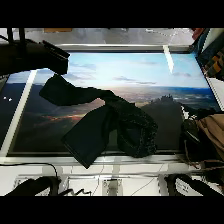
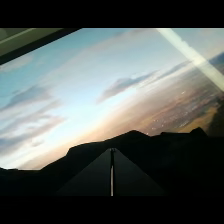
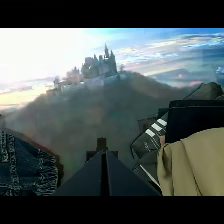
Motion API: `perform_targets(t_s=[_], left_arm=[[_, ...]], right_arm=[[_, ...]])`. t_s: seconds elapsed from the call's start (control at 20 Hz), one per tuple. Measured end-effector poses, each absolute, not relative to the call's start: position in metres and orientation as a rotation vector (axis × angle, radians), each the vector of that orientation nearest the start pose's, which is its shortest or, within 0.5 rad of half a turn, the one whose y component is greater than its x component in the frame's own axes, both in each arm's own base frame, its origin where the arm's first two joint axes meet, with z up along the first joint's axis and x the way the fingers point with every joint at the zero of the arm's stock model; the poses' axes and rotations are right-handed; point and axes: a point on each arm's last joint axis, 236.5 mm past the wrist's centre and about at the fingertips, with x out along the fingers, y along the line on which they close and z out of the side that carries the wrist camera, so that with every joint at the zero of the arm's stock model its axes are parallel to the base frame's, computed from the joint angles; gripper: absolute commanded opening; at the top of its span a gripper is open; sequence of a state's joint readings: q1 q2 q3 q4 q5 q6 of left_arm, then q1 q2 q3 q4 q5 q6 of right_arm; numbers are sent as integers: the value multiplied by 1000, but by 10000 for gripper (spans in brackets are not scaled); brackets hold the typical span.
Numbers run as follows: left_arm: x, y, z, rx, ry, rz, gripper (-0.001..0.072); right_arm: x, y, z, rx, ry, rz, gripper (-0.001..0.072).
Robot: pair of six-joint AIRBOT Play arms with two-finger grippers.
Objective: Fold the clothes and pants, and hang the long-sleeved shirts on hangers.
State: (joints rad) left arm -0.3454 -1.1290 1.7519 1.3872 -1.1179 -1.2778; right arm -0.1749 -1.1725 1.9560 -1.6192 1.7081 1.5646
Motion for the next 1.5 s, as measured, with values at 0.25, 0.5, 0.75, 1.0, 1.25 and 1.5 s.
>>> perform_targets(t_s=[0.25,0.5,0.75,1.0,1.25,1.5], left_arm=[[388,-181,330,248,437,-551,28],[388,-181,330,247,437,-551,28],[388,-181,330,248,437,-551,27],[388,-181,330,248,437,-551,27],[388,-183,331,241,433,-558,27],[382,-189,327,229,455,-585,27]], right_arm=[[337,-71,286,59,925,-207,33],[337,-71,286,60,925,-207,33],[338,-71,287,59,920,-207,34],[349,-73,296,52,860,-208,33],[349,-74,259,-12,971,-171,33],[306,-14,129,21,1388,192,36]])
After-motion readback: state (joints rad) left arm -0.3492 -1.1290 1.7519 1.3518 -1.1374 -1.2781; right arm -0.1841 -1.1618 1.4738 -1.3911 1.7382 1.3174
